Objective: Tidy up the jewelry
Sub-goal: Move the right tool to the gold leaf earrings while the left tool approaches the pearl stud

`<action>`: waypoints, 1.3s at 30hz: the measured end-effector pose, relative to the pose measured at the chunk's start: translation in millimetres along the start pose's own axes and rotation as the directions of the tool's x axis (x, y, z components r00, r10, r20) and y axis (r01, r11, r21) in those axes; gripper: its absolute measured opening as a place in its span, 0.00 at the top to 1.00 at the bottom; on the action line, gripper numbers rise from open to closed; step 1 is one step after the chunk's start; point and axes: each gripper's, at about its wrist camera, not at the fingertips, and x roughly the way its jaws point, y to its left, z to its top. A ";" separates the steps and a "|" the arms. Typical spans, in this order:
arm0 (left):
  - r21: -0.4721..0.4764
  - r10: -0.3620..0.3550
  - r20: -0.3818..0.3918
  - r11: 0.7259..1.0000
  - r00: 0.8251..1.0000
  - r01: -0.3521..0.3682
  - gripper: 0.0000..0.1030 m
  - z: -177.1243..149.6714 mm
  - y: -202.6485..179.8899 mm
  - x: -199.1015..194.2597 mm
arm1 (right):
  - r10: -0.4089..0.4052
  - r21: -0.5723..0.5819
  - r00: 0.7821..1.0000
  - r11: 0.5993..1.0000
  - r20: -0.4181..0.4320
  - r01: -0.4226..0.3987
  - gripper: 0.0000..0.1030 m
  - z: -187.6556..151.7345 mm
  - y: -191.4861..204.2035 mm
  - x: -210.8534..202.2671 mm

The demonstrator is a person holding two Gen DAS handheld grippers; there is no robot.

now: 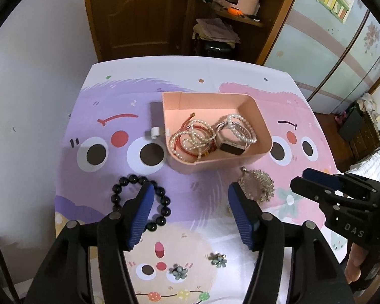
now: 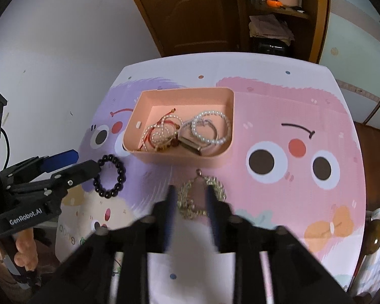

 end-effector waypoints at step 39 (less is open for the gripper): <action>-0.063 0.112 -0.122 0.991 0.986 -0.120 0.28 -95.9 57.3 40.5 | -0.036 0.071 0.992 0.996 -0.122 0.045 0.65 -20.7 -25.5 70.7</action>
